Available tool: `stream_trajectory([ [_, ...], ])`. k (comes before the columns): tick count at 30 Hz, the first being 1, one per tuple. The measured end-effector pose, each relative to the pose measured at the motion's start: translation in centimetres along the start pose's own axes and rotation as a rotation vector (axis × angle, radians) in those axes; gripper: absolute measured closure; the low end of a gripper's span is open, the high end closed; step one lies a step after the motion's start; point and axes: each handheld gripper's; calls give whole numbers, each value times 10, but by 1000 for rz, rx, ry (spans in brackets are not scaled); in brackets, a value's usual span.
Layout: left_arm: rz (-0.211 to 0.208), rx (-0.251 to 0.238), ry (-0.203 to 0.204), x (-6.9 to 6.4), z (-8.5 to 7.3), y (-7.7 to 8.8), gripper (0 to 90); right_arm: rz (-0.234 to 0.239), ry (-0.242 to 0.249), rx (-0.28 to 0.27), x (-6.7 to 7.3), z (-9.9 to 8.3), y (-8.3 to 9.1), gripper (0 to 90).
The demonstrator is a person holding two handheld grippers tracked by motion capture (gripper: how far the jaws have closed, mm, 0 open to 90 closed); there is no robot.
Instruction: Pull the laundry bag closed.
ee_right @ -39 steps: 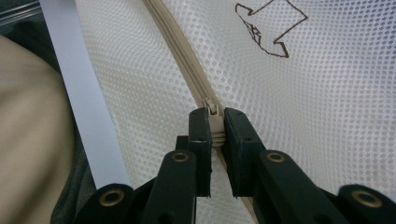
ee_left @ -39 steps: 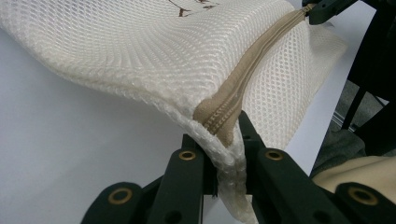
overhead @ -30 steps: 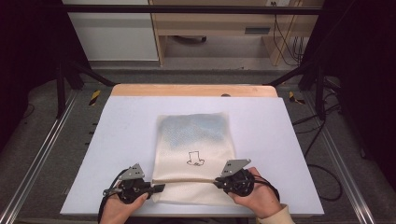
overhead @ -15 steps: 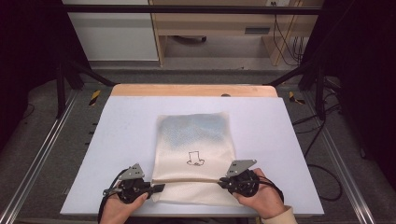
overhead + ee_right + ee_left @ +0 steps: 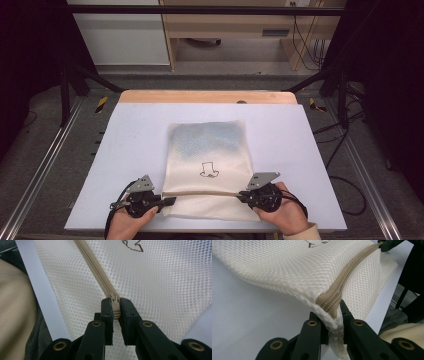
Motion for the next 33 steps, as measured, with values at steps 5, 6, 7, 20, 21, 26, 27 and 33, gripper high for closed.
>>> stream_trajectory([
  [5, 2, 0, 0, 0, 0, 0, 837, -5, -14, -3, -2, -4, 2, 819],
  [6, 0, 0, 0, 0, 0, 0, 837, -7, -11, -1, -3, -5, 2, 819],
  [7, 2, -1, -1, 0, 0, 0, 837, -5, -15, -10, -3, -6, 2, 819],
  [20, 5, -4, 1, 1, 0, 2, 837, -19, -38, -2, -7, -13, 7, 819],
  [21, 7, -5, 0, 1, 0, 2, 837, -21, -37, -4, -7, -13, 7, 819],
  [26, 9, -2, -3, -1, 0, 1, 837, -36, -37, 4, -6, -14, 7, 819],
  [27, 11, -1, -4, -2, 0, 1, 837, -39, -37, 6, -7, -14, 7, 819],
  [33, 10, 0, -3, -1, 0, -1, 837, -40, -50, 11, -10, -16, 7, 819],
])
Point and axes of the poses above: each handheld gripper's, and its own axes: y roughly backward along the jaws, z roughly out of its top, x roughly to its left, and after that the axes turned 12 degrees about x, right-handed
